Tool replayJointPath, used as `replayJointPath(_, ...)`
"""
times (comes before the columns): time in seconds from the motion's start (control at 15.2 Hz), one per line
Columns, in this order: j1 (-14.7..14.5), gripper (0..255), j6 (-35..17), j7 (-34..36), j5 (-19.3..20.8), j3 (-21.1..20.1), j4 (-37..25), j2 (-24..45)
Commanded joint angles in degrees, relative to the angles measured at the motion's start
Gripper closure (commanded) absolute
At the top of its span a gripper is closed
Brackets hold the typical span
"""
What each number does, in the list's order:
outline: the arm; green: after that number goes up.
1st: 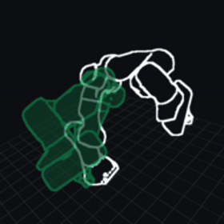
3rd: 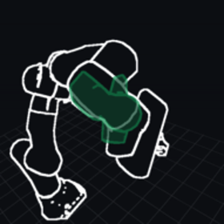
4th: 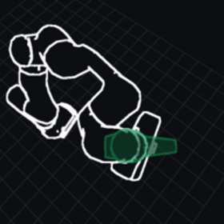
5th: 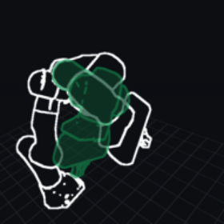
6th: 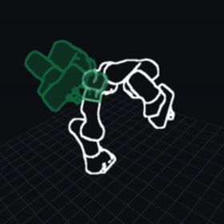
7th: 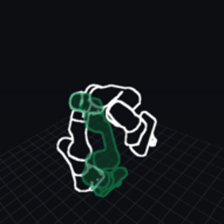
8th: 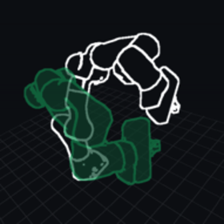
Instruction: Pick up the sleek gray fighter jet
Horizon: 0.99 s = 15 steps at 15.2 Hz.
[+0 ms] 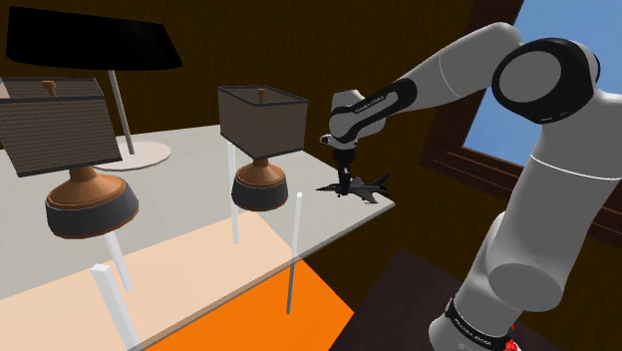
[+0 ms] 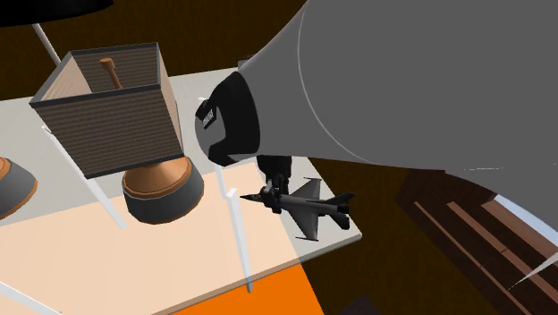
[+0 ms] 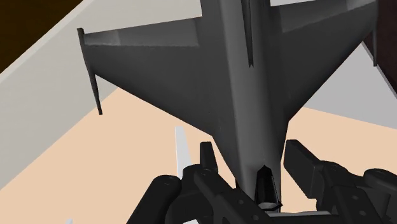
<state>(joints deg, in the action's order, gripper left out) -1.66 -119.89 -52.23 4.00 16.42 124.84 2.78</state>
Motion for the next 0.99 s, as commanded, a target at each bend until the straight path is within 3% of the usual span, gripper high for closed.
replayJointPath(0.0, 0.02, 255, -0.12, 0.00, 0.00, 0.02, 0.02, 0.18)
replayJointPath(0.26, 0.00, 255, 0.03, 0.06, 0.05, 0.00, 0.06, -0.01)
replayJointPath(0.92, -0.19, 255, 7.54, 0.31, 0.84, -0.13, -3.97, -3.60)
